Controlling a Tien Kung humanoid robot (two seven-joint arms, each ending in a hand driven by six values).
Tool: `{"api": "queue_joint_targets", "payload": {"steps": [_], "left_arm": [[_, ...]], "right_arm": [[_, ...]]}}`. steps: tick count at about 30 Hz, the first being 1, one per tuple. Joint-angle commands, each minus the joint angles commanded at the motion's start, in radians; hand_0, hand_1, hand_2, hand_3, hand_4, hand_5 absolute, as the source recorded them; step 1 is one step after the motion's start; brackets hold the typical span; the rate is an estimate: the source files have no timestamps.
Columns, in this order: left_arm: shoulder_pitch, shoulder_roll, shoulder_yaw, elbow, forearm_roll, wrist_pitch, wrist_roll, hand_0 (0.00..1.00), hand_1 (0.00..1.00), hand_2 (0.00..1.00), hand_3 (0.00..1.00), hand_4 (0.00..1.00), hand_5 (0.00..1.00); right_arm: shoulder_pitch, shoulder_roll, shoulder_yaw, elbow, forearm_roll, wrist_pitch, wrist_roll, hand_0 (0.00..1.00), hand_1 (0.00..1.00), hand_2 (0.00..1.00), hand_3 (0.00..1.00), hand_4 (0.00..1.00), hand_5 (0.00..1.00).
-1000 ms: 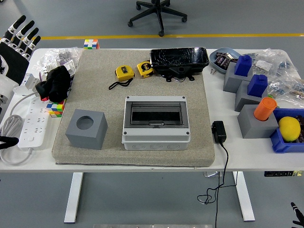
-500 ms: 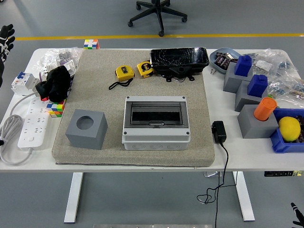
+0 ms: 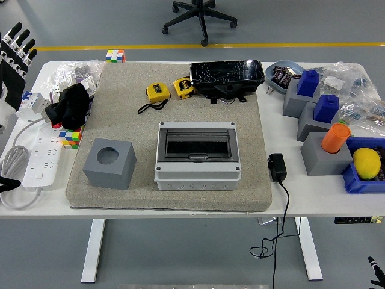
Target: Fetch the battery,place it into the box,close the lid of the box
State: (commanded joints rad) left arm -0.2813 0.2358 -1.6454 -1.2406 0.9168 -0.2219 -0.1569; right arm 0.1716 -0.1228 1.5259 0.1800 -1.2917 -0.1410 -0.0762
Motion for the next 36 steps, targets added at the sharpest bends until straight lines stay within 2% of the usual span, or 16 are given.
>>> {"api": "queue_joint_targets", "payload": {"steps": [1, 2, 7, 8, 13, 14, 19, 20, 24, 25, 26, 29, 31, 32, 36], "left_arm": [[0.001, 0.000, 0.007, 0.002, -0.046, -0.003, 0.003, 0.902, 0.998, 0.998, 0.998, 0.998, 0.998], [0.001, -0.002, 0.009, 0.003, -0.085, -0.006, 0.007, 0.512, 0.681, 0.998, 0.998, 0.998, 0.998], [0.002, -0.002, 0.023, 0.003, -0.299, -0.037, 0.044, 0.512, 0.681, 0.998, 0.998, 0.998, 0.998], [0.002, -0.002, 0.026, 0.004, -0.338, -0.042, 0.044, 0.170, 0.336, 0.736, 0.906, 0.998, 0.998], [0.001, -0.002, 0.022, -0.001, -0.541, -0.054, 0.034, 0.170, 0.336, 0.736, 0.906, 0.998, 0.998], [0.002, -0.002, 0.022, -0.001, -0.558, -0.050, 0.031, 0.039, 0.018, 0.101, 0.269, 0.998, 0.998], [0.003, -0.002, 0.022, -0.001, -0.552, -0.044, 0.029, 0.039, 0.018, 0.101, 0.269, 0.998, 0.998], [0.004, -0.002, 0.022, -0.001, -0.550, -0.044, 0.029, 0.042, 0.002, 0.024, 0.048, 0.998, 0.998], [0.006, -0.002, 0.023, 0.001, -0.553, -0.015, 0.014, 0.042, 0.002, 0.024, 0.048, 0.998, 0.998], [0.005, -0.003, 0.019, 0.002, -0.553, 0.004, 0.005, 0.042, 0.002, 0.024, 0.048, 0.998, 0.998], [0.004, -0.004, 0.016, 0.004, -0.549, 0.027, -0.007, 0.043, 0.002, 0.010, 0.002, 0.998, 0.998], [0.005, -0.005, 0.005, 0.000, -0.513, 0.085, -0.036, 0.043, 0.002, 0.010, 0.002, 0.998, 0.998], [0.005, -0.004, 0.001, -0.003, -0.479, 0.080, -0.041, 0.043, 0.002, 0.010, 0.002, 0.998, 0.998], [0.005, -0.004, 0.000, -0.004, -0.471, 0.062, -0.039, 0.469, 0.325, 0.202, 0.033, 0.998, 0.975], [0.005, -0.002, 0.004, -0.018, -0.446, -0.010, -0.021, 0.469, 0.325, 0.202, 0.033, 0.998, 0.975]], "right_arm": [[-0.001, 0.000, 0.001, 0.000, -0.002, 0.000, -0.001, 0.789, 0.736, 0.747, 0.793, 0.998, 0.998], [-0.001, 0.000, 0.002, 0.000, -0.003, 0.000, -0.001, 0.787, 0.736, 0.747, 0.793, 0.998, 0.998], [-0.002, 0.000, 0.001, 0.000, -0.001, 0.000, -0.002, 0.787, 0.736, 0.747, 0.793, 0.998, 0.998], [-0.002, 0.000, 0.000, 0.000, -0.001, -0.001, -0.001, 0.787, 0.735, 0.747, 0.793, 0.998, 0.998], [0.000, 0.001, -0.003, 0.000, 0.003, -0.001, 0.000, 0.787, 0.735, 0.747, 0.793, 0.998, 0.998], [-0.001, 0.001, -0.001, 0.000, 0.002, -0.001, -0.001, 0.789, 0.736, 0.747, 0.794, 0.998, 0.998], [-0.004, 0.001, 0.000, 0.000, 0.001, -0.001, -0.002, 0.789, 0.736, 0.747, 0.794, 0.998, 0.998], [-0.004, 0.001, 0.001, 0.000, 0.001, -0.001, -0.003, 0.788, 0.736, 0.747, 0.793, 0.998, 0.998], [-0.006, 0.001, 0.001, 0.000, 0.002, -0.002, -0.001, 0.788, 0.736, 0.747, 0.793, 0.998, 0.998], [-0.005, 0.001, 0.000, 0.000, 0.003, -0.002, -0.001, 0.788, 0.736, 0.747, 0.793, 0.998, 0.998], [-0.005, 0.001, 0.000, 0.000, 0.004, -0.002, 0.000, 0.788, 0.736, 0.747, 0.793, 0.998, 0.998], [-0.003, 0.002, 0.002, 0.000, 0.003, -0.002, 0.000, 0.788, 0.736, 0.747, 0.793, 0.998, 0.998], [-0.003, 0.002, 0.003, 0.000, 0.004, -0.002, 0.000, 0.788, 0.736, 0.747, 0.793, 0.998, 0.998], [-0.003, 0.002, 0.004, 0.000, 0.003, -0.002, -0.001, 0.788, 0.736, 0.746, 0.793, 0.998, 0.998], [-0.003, 0.002, 0.005, 0.000, 0.006, -0.003, -0.001, 0.788, 0.736, 0.746, 0.793, 0.998, 0.998]]}}
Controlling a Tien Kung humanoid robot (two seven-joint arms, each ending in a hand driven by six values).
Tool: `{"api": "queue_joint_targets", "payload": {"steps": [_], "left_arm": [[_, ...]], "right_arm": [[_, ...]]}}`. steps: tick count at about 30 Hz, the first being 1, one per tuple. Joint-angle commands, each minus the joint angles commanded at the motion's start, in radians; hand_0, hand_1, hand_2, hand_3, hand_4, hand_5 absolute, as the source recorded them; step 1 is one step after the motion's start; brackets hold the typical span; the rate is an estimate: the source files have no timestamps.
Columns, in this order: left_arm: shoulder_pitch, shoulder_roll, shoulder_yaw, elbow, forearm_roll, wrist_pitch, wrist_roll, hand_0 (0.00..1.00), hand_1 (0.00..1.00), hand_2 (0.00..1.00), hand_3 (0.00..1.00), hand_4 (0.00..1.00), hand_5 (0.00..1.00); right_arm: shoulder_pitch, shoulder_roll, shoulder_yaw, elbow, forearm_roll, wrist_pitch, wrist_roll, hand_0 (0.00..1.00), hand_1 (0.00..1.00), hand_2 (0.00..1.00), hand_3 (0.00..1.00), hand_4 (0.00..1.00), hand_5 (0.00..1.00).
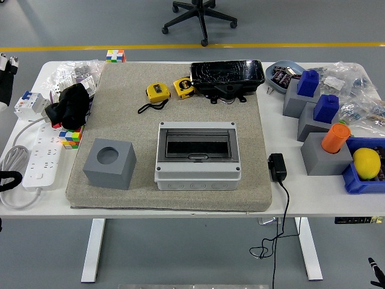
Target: Fetch the battery,place it into the box,close the lid of the box
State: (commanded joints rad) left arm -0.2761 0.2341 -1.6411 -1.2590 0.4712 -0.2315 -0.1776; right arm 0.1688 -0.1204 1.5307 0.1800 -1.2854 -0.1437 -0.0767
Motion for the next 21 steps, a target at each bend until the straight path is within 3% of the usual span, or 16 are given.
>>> {"api": "queue_joint_targets", "payload": {"steps": [1, 2, 7, 8, 13, 14, 19, 20, 21], "left_arm": [[0.000, 0.000, 0.001, -0.004, 0.010, -0.015, 0.005, 0.469, 0.325, 0.202, 0.033, 0.998, 0.975], [-0.001, 0.000, 0.002, -0.009, 0.017, -0.030, 0.011, 0.998, 0.998, 0.897, 0.639, 0.998, 0.998], [-0.004, -0.002, 0.008, -0.017, 0.038, -0.054, 0.027, 0.998, 0.998, 0.897, 0.639, 0.998, 0.998], [-0.004, -0.003, 0.010, -0.017, 0.035, -0.051, 0.028, 0.998, 0.998, 0.998, 0.883, 0.998, 0.998], [-0.005, -0.004, 0.011, -0.023, 0.012, -0.034, 0.030, 0.998, 0.998, 0.998, 0.883, 0.998, 0.998], [-0.006, -0.004, 0.012, -0.024, 0.001, -0.032, 0.034, 0.998, 0.998, 0.998, 0.998, 0.998, 0.998], [-0.006, -0.006, 0.014, -0.016, -0.089, -0.035, 0.039, 0.998, 0.998, 0.998, 0.998, 0.998, 0.998], [-0.006, -0.007, 0.012, -0.013, -0.102, -0.035, 0.042, 0.794, 0.989, 0.998, 0.998, 0.998, 0.998], [-0.005, -0.007, 0.012, -0.012, -0.115, -0.033, 0.043, 0.794, 0.989, 0.998, 0.998, 0.998, 0.998]], "right_arm": [[0.000, 0.000, 0.001, 0.000, 0.000, 0.000, 0.000, 0.788, 0.736, 0.746, 0.793, 0.998, 0.998], [0.001, 0.000, 0.001, 0.000, 0.001, 0.000, 0.000, 0.787, 0.736, 0.747, 0.793, 0.998, 0.998], [0.003, 0.000, 0.000, 0.000, 0.005, -0.001, 0.001, 0.787, 0.736, 0.747, 0.793, 0.998, 0.998], [0.004, 0.000, 0.000, 0.000, 0.006, -0.001, 0.001, 0.787, 0.736, 0.747, 0.793, 0.998, 0.998], [0.003, 0.001, 0.002, 0.000, 0.006, -0.001, 0.000, 0.787, 0.736, 0.747, 0.793, 0.998, 0.998], [0.003, 0.001, 0.003, 0.000, 0.006, -0.001, 0.000, 0.788, 0.736, 0.747, 0.793, 0.998, 0.998], [0.004, 0.000, 0.001, 0.000, 0.008, -0.001, 0.000, 0.788, 0.736, 0.747, 0.793, 0.998, 0.998], [0.005, 0.000, 0.000, 0.000, 0.010, -0.001, 0.000, 0.787, 0.736, 0.747, 0.793, 0.998, 0.998], [0.005, -0.001, -0.002, 0.000, 0.011, -0.001, 0.001, 0.787, 0.736, 0.747, 0.793, 0.998, 0.998]]}}
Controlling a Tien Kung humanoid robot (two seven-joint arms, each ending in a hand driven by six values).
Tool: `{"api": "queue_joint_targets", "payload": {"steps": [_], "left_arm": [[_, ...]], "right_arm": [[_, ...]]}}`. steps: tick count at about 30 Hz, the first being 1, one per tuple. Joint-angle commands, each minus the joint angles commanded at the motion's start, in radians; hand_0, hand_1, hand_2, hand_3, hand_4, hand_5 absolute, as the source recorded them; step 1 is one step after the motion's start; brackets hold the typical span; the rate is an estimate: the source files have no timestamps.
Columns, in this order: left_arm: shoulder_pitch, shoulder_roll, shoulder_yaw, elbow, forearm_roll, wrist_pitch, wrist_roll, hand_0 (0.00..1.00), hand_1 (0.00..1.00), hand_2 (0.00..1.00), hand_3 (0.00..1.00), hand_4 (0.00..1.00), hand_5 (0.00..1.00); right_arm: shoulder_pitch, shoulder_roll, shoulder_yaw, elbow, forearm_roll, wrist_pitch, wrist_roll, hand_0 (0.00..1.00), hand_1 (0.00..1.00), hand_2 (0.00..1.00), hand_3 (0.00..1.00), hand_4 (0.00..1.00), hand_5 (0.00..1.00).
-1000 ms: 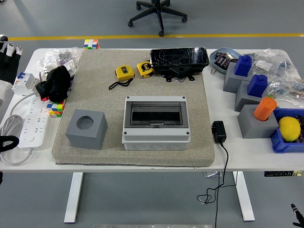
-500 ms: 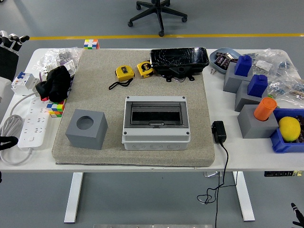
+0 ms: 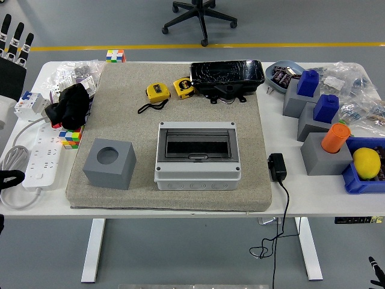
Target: Fetch the battery,place it into the box,close the lid of the box
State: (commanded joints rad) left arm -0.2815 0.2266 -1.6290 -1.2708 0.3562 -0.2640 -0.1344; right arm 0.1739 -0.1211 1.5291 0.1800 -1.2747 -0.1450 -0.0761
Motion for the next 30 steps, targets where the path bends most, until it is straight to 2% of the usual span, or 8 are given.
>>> {"api": "queue_joint_targets", "payload": {"steps": [4, 5, 10, 11, 23, 24, 29, 30], "left_arm": [[0.000, -0.001, -0.004, 0.006, -0.048, 0.019, 0.013, 0.794, 0.989, 0.998, 0.998, 0.998, 0.998], [0.000, -0.001, -0.005, 0.005, -0.057, 0.022, 0.018, 0.189, 0.590, 0.987, 0.998, 0.998, 0.998], [0.000, -0.002, -0.009, 0.004, -0.054, 0.040, 0.026, 0.189, 0.590, 0.987, 0.998, 0.998, 0.998], [0.000, -0.002, -0.009, 0.003, -0.053, 0.044, 0.027, 0.113, 0.201, 0.807, 0.998, 0.998, 0.998], [0.001, -0.001, -0.012, -0.012, -0.016, 0.053, 0.011, 0.055, 0.055, 0.647, 0.879, 0.998, 0.998], [0.002, 0.000, -0.011, -0.013, -0.011, 0.053, 0.006, 0.057, 0.034, 0.299, 0.693, 0.998, 0.998], [0.002, 0.000, -0.009, -0.015, 0.032, 0.058, -0.014, 0.057, 0.034, 0.299, 0.693, 0.998, 0.998], [0.003, 0.000, -0.009, -0.014, 0.049, 0.058, -0.016, 0.040, 0.002, 0.048, 0.039, 0.998, 0.998]], "right_arm": [[0.003, -0.001, -0.002, 0.000, 0.001, 0.000, 0.000, 0.787, 0.736, 0.747, 0.793, 0.998, 0.998], [0.003, -0.001, -0.003, 0.000, 0.003, 0.000, 0.000, 0.787, 0.736, 0.747, 0.792, 0.998, 0.998], [0.003, -0.002, -0.003, 0.000, 0.002, 0.001, -0.001, 0.787, 0.736, 0.747, 0.792, 0.998, 0.998], [0.003, -0.002, -0.002, 0.000, 0.001, 0.000, -0.001, 0.787, 0.736, 0.747, 0.792, 0.998, 0.998], [0.003, -0.004, -0.008, 0.000, 0.003, 0.001, -0.002, 0.787, 0.736, 0.747, 0.792, 0.998, 0.998], [0.003, -0.004, -0.009, 0.000, 0.004, 0.001, -0.002, 0.787, 0.736, 0.747, 0.792, 0.998, 0.998], [0.001, -0.005, -0.011, 0.000, 0.005, 0.001, -0.003, 0.787, 0.736, 0.747, 0.792, 0.998, 0.998], [0.001, -0.005, -0.011, 0.000, 0.005, 0.001, -0.003, 0.788, 0.736, 0.747, 0.793, 0.998, 0.998]]}}
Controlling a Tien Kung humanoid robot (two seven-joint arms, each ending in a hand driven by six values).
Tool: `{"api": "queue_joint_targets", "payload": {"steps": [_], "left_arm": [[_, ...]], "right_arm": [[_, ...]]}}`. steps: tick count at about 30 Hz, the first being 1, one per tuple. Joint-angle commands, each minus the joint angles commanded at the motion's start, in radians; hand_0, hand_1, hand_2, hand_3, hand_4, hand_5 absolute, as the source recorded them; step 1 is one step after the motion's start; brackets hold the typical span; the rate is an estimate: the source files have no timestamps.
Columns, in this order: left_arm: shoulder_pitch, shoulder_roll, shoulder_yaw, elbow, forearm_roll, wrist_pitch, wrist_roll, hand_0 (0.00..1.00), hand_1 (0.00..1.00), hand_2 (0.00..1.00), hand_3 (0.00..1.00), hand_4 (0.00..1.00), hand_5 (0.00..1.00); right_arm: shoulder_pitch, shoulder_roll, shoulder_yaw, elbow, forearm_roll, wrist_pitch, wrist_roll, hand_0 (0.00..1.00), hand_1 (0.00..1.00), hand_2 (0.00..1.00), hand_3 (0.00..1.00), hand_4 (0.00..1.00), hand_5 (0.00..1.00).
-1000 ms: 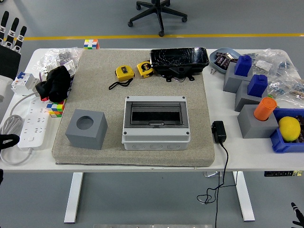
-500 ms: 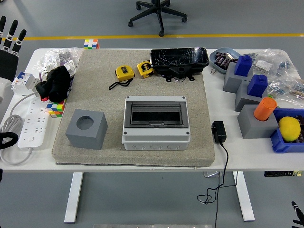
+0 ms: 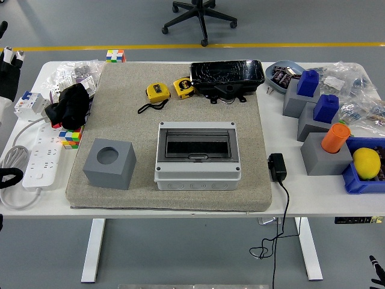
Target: Fetch the battery,place it into the box,close the lid of the box
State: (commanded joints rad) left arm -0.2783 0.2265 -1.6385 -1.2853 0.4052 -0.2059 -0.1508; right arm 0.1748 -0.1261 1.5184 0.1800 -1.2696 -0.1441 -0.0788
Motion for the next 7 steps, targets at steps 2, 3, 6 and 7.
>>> {"api": "queue_joint_targets", "payload": {"steps": [2, 3, 6, 7], "left_arm": [[0.003, 0.001, 0.000, -0.001, 0.037, 0.006, -0.004, 0.040, 0.002, 0.048, 0.039, 0.998, 0.998], [0.003, 0.001, 0.000, -0.002, 0.054, 0.008, -0.004, 0.040, 0.002, 0.048, 0.039, 0.998, 0.998], [0.003, 0.002, 0.002, -0.011, 0.088, 0.030, -0.016, 0.040, 0.002, 0.048, 0.039, 0.998, 0.998], [0.002, 0.002, 0.004, -0.014, 0.083, 0.044, -0.022, 0.040, 0.002, 0.048, 0.039, 0.998, 0.998]], "right_arm": [[-0.001, 0.000, 0.000, 0.000, -0.001, 0.000, 0.000, 0.788, 0.736, 0.747, 0.793, 0.998, 0.998], [-0.001, 0.000, 0.000, 0.000, -0.001, 0.000, -0.001, 0.788, 0.736, 0.747, 0.793, 0.998, 0.998], [-0.001, -0.001, -0.001, 0.000, 0.001, 0.000, 0.000, 0.788, 0.736, 0.747, 0.793, 0.998, 0.998], [-0.001, -0.002, -0.002, 0.000, 0.001, 0.000, 0.000, 0.788, 0.736, 0.747, 0.793, 0.998, 0.998]]}}
